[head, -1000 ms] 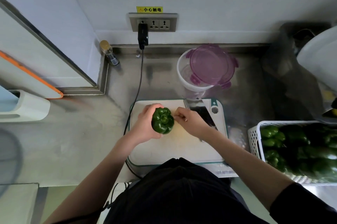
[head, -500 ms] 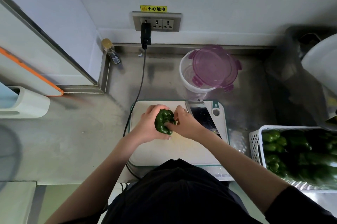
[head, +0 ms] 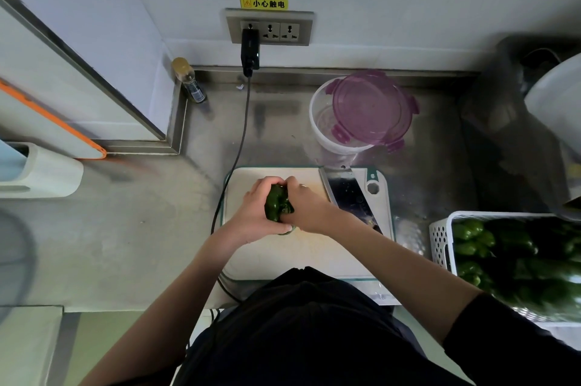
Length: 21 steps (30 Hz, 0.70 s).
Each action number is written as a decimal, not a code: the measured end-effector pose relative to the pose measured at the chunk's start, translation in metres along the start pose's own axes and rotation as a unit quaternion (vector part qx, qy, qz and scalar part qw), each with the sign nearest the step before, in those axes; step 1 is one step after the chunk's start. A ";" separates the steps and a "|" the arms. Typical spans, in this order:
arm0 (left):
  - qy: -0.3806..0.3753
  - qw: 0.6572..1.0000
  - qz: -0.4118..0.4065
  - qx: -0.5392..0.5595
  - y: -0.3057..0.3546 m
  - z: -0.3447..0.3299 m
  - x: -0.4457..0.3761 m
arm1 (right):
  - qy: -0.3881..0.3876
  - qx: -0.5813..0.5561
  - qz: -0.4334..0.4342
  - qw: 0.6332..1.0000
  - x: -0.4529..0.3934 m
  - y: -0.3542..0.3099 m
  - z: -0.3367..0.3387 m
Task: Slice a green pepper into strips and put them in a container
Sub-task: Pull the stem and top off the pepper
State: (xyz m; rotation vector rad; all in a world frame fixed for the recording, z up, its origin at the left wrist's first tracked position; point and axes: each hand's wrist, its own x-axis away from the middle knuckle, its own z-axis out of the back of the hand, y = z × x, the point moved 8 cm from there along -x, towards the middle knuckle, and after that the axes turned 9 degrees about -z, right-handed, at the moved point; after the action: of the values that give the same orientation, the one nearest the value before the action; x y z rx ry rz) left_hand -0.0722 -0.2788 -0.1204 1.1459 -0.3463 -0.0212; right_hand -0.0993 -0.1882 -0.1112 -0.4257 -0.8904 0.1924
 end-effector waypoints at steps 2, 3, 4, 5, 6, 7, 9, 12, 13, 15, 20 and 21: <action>0.001 1.000 0.009 0.024 -0.002 0.003 -0.001 | -0.014 -0.043 -0.010 0.999 -0.001 0.004 0.001; -0.004 0.999 0.014 0.034 -0.003 0.004 -0.002 | -0.032 -0.093 -0.022 0.995 -0.001 0.007 0.002; -0.012 0.999 0.018 0.041 -0.003 0.004 -0.003 | -0.051 -0.149 -0.033 0.987 -0.001 0.011 0.002; -0.020 0.999 0.018 0.044 -0.004 0.004 -0.003 | -0.063 -0.191 -0.042 0.979 0.000 0.014 0.003; -0.025 0.999 0.018 0.045 -0.005 0.004 -0.004 | -0.065 -0.216 -0.047 0.973 0.001 0.015 0.003; -0.026 0.998 0.019 0.045 -0.005 0.004 -0.005 | -0.061 -0.233 -0.049 0.969 0.001 0.015 0.002; -0.013 0.998 0.026 0.053 -0.006 0.007 -0.005 | -0.052 -0.274 -0.055 0.959 -0.002 0.011 -0.004; 0.006 0.997 0.030 0.072 -0.009 0.010 -0.003 | -0.065 -0.336 -0.070 0.937 -0.005 0.009 -0.014; 0.006 0.997 0.027 0.079 -0.010 0.009 -0.002 | -0.067 -0.342 -0.070 0.935 -0.005 0.010 -0.014; 0.002 0.996 0.026 0.091 -0.010 0.008 -0.001 | -0.070 -0.320 -0.051 0.944 -0.005 0.010 -0.013; -0.013 0.991 0.057 0.121 -0.010 0.013 -0.001 | -0.063 -0.256 -0.013 0.965 -0.007 0.007 -0.003; -0.017 0.989 0.064 0.131 -0.009 0.012 0.000 | -0.067 -0.244 -0.006 0.968 -0.007 0.006 -0.001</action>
State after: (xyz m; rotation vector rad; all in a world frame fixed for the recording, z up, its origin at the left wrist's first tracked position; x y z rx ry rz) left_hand -0.0741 -0.2937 -0.1241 1.3822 -0.4622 0.1219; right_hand -0.1027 -0.1859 -0.1192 -0.8721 -1.0734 -0.0146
